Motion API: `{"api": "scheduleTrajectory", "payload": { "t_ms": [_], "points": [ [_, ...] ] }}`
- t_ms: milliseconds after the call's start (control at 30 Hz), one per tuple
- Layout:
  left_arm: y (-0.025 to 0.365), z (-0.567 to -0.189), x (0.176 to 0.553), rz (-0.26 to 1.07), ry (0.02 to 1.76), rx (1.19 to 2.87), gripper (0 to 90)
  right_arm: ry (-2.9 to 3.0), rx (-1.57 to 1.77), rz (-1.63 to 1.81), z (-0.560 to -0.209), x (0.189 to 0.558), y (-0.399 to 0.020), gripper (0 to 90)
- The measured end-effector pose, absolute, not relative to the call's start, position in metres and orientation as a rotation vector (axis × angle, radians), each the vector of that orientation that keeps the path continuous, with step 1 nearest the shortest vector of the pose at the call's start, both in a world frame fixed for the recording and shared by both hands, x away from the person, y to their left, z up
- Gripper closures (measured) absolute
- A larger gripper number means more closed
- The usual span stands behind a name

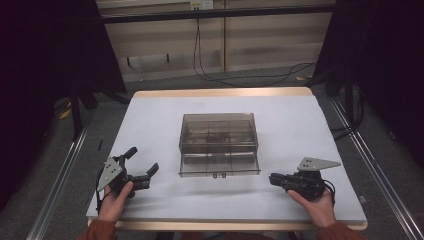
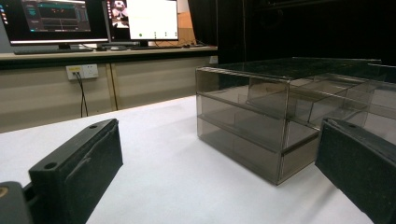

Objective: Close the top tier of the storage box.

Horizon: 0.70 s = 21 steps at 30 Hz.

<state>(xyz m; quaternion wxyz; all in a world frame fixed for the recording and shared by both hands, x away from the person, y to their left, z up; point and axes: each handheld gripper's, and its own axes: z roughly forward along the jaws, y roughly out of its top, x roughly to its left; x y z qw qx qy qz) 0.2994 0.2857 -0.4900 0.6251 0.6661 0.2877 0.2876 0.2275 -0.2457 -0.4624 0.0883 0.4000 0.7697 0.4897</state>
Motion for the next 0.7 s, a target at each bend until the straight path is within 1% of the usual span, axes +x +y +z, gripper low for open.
{"api": "scheduleTrajectory", "payload": {
  "t_ms": [67, 100, 167, 700],
  "points": [
    [0.286, -0.49, 0.299, 0.66, 0.66, 1.529, 0.8, 2.298, 1.185, 1.462, -0.462, 0.227, -0.245, 85.1],
    [0.286, -0.49, 0.299, 0.66, 0.66, 1.528, 0.8, 2.306, 1.177, 1.475, -0.462, 0.227, -0.244, 88.6],
    [0.286, -0.49, 0.299, 0.66, 0.66, 1.528, 0.8, 2.31, 1.169, 1.484, -0.462, 0.227, -0.243, 90.0],
    [0.286, -0.49, 0.299, 0.659, 0.661, 1.528, 0.8, 2.389, 1.094, 1.498, -0.461, 0.227, -0.225, 90.0]
  ]
}}
